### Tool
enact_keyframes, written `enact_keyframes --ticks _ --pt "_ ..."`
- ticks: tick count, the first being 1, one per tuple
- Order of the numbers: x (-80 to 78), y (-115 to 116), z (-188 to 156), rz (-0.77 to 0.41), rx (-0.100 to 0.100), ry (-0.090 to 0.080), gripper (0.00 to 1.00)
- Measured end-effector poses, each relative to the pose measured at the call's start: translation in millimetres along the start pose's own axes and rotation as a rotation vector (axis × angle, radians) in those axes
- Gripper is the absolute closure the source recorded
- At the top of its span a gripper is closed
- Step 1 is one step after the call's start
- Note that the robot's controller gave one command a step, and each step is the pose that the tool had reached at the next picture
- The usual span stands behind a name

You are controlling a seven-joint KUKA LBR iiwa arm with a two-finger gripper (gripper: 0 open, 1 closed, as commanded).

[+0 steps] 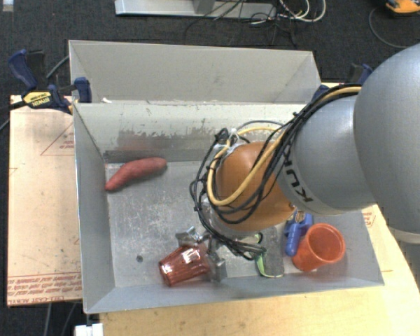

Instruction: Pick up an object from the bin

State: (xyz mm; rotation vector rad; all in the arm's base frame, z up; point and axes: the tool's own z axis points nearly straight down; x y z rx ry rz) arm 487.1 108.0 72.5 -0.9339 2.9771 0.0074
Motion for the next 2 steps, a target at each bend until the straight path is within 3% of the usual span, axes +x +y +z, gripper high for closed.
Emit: enact_keyframes --ticks 2 --pt "0.0 0.0 0.0 0.0 0.0 0.0 1.0"
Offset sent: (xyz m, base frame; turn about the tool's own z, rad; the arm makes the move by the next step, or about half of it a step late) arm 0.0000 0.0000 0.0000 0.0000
